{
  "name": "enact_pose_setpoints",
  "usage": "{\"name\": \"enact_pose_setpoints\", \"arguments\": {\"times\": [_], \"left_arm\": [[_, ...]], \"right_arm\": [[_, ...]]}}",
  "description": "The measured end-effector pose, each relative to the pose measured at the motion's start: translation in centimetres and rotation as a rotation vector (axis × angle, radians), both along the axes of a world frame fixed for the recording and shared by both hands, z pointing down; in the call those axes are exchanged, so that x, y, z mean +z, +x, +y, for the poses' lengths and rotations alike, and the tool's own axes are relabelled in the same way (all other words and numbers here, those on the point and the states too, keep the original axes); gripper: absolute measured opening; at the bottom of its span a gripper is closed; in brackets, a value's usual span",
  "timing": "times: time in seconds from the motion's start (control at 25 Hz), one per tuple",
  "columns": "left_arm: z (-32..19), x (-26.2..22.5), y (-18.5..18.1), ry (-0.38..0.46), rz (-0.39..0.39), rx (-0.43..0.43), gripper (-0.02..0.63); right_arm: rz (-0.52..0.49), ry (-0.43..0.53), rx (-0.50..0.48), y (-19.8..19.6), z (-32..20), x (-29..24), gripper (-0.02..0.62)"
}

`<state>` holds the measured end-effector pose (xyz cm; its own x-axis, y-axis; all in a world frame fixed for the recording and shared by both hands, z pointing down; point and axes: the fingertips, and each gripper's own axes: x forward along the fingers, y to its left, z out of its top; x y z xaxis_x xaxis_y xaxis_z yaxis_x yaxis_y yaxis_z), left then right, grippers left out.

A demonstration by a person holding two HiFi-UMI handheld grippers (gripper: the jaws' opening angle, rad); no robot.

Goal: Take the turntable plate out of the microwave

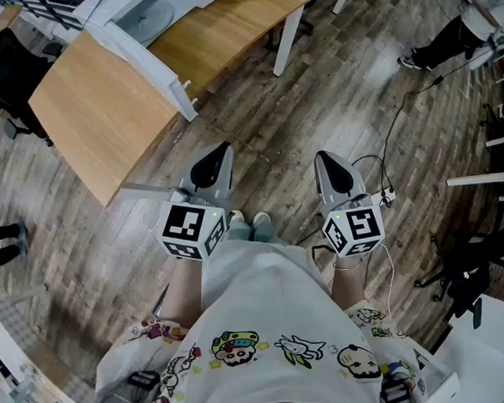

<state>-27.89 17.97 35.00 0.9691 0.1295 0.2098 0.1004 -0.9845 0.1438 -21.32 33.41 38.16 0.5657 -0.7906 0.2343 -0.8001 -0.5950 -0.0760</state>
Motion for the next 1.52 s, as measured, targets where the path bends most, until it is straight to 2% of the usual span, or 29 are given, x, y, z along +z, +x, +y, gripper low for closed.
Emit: {"name": "enact_pose_setpoints", "arguments": {"times": [0.48,1.0,1.28,1.52], "left_arm": [[1.8,0.3,1.7,0.001,0.016,0.001,0.001],[2.4,0.7,2.0,-0.006,0.016,-0.059,0.075],[0.6,1.8,5.2,-0.016,0.002,-0.078,0.103],[-2.2,1.5,10.0,-0.015,0.015,-0.088,0.110]], "right_arm": [[0.006,0.039,0.017,1.4,2.3,-0.2,0.005],[-0.004,0.084,-0.049,1.7,2.8,-0.3,0.078],[-0.029,0.083,-0.065,5.0,1.1,0.9,0.104],[-0.038,0.082,-0.070,9.9,-1.8,1.1,0.113]]}}
